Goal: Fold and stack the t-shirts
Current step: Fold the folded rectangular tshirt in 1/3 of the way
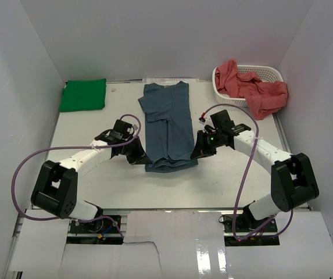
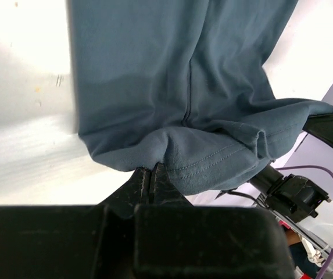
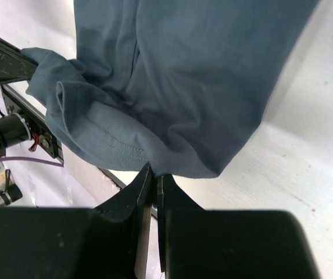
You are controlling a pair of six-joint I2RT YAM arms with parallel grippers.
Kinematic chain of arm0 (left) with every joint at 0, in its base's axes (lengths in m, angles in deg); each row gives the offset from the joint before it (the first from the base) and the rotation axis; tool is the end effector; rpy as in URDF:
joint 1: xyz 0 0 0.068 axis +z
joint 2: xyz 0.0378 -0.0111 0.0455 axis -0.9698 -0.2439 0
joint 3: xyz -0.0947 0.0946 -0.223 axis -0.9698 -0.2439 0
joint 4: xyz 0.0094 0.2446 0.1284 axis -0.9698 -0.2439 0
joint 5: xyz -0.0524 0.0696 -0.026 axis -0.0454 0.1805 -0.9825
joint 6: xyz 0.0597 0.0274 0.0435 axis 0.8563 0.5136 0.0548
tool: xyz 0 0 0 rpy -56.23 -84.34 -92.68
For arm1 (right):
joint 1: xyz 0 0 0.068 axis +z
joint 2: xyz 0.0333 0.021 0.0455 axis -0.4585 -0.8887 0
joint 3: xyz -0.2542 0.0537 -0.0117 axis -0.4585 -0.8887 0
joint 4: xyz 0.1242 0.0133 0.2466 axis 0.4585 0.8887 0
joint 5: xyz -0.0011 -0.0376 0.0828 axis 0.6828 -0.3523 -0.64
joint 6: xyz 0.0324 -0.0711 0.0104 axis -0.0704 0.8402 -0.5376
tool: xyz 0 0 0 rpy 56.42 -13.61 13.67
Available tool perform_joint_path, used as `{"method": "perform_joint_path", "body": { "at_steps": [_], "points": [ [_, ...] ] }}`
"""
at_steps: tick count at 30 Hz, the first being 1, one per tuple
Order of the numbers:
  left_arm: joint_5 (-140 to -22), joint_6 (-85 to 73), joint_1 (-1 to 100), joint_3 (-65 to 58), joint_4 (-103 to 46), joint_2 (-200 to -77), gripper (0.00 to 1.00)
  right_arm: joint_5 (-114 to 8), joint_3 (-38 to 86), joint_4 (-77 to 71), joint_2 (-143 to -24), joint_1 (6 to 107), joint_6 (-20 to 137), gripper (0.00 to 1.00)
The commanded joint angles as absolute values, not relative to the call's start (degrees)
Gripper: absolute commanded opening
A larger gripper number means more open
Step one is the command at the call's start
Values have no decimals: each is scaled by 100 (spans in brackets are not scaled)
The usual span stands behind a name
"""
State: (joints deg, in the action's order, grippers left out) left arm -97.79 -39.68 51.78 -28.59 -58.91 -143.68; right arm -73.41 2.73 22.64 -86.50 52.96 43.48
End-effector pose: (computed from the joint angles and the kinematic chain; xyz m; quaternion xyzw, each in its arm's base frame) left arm 0.2570 -0.1460 0.1462 -0.1222 0.9408 -0.3069 0.0759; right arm 0.2783 0.1687 0.1747 -0.0987 0.9262 0.3245 0.1649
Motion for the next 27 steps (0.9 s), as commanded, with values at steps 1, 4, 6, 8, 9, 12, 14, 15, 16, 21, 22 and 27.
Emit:
{"method": "perform_joint_path", "body": {
  "at_steps": [1, 4, 6, 8, 9, 12, 14, 15, 16, 21, 22, 27],
  "points": [
    [-9907, -3743, 5259, -2354, -5874, -14579, 0, -7390, 855, 2437, -8889, 5251, 4555, 8],
    [-9916, -3646, 5320, -2063, -5953, -14791, 0, -7399, 1137, 2507, -9126, 5225, 4607, 8],
    [-9898, -3576, 5356, -1790, -6050, -14976, 0, -7407, 1269, 2534, -9284, 5208, 4625, 8],
    [-9889, -3532, 5417, -1571, -6111, -15107, 0, -7407, 1436, 2569, -9416, 5173, 4669, 8],
    [-9889, -3479, 5478, -1500, -6138, -15152, 0, -7425, 1489, 2595, -9451, 5146, 4687, 8],
    [-9881, -3400, 5575, -1193, -6243, -15354, 0, -7434, 1674, 2622, -9601, 5076, 4731, 8],
    [-9898, -3321, 5637, -1043, -6313, -15459, 0, -7451, 1823, 2666, -9741, 5032, 4774, 8],
    [-9898, -3303, 5663, -895, -6331, -15582, 0, -7451, 1867, 2675, -9785, 5023, 4783, 8],
    [-9907, -3268, 5672, -824, -6349, -15644, 0, -7451, 1928, 2683, -9820, 5014, 4792, 8],
    [-9890, -3215, 5707, -428, -6463, -15969, 0, -7504, 2463, 2780, -10189, 4918, 4836, 8],
    [-9863, -3198, 5707, -271, -6498, -16048, 0, -7513, 2543, 2798, -10233, 4900, 4836, 8],
    [-9731, -3110, 5751, 214, -6718, -16303, 0, -7487, 3080, 2999, -10594, 4830, 4889, 8]
  ]
}}
